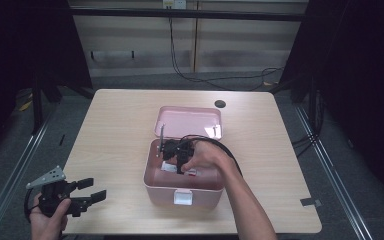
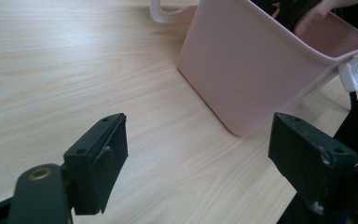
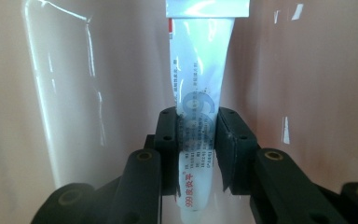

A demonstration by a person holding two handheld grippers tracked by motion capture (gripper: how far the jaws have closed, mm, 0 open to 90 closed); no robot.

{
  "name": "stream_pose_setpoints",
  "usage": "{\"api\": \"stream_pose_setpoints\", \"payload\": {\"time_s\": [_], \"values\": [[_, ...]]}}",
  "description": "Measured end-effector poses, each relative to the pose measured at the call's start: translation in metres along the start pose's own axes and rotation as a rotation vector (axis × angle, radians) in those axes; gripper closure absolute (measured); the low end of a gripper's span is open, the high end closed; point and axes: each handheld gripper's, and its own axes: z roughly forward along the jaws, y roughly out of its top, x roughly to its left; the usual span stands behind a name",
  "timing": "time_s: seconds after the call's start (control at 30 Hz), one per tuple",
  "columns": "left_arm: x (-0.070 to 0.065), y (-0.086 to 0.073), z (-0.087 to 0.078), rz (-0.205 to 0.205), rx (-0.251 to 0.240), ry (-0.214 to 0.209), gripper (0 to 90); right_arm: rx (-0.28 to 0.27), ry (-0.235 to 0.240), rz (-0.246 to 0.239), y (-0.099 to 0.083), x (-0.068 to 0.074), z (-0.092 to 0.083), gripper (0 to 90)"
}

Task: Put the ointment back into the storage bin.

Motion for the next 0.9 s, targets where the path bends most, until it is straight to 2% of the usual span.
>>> {"api": "stream_pose_setpoints", "payload": {"time_s": [0.3,0.33,0.53,0.9], "values": [[0.000,0.000,0.000,-0.004,0.001,-0.002,19.5,0.013,-0.003,0.007,-0.002,0.000,0.007,71.5],[0.000,0.000,0.000,0.000,0.001,0.000,19.5,0.017,-0.018,0.006,-0.001,0.000,0.008,71.5],[0.000,0.000,0.000,-0.005,0.001,-0.001,19.5,0.021,-0.035,0.003,0.000,0.002,0.010,71.5],[0.000,0.000,0.001,-0.005,0.004,0.002,19.2,0.027,-0.044,0.012,-0.001,0.002,0.016,71.4]]}}
